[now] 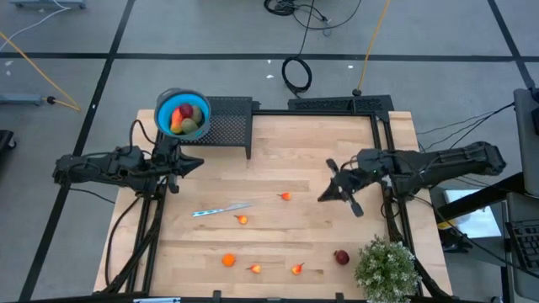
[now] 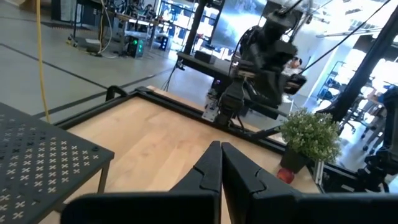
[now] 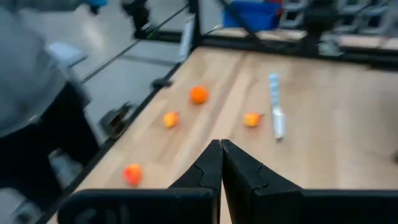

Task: Pick & Place Fruit
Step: Put the pomegranate into the blue strainer bowl on the shelf

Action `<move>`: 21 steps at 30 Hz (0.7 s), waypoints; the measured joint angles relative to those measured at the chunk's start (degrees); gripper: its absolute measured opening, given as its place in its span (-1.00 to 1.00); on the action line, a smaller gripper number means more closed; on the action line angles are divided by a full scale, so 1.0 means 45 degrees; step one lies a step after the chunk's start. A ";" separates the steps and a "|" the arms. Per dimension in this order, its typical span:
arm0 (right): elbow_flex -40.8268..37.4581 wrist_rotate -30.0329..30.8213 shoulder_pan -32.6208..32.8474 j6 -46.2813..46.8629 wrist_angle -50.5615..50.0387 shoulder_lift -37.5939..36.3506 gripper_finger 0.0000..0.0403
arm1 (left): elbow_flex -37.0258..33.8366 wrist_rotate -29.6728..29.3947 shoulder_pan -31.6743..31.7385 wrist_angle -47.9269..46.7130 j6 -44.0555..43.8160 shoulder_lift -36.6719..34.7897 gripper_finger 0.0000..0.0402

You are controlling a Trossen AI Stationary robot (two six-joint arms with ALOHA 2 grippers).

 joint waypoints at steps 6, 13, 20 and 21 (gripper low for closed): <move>0.1313 0.0002 0.1556 -0.0062 -0.2053 0.1195 -1.00 | 0.0000 0.0010 0.0000 -0.0241 -0.0005 -0.0108 -0.95; 0.3064 -0.0647 0.2882 0.0261 -0.5001 0.2927 -1.00 | 0.0000 0.0029 0.0000 -0.0328 -0.0085 -0.0101 -0.98; 0.4794 -0.0633 0.3860 0.1117 -0.7535 0.4692 -1.00 | 0.0000 0.0364 0.0004 -0.0324 -0.0082 -0.0098 -0.93; 0.4959 -0.0627 0.3950 0.1288 -0.7621 0.4908 -1.00 | 0.0000 0.0365 0.0000 -0.0324 -0.0077 -0.0098 -0.94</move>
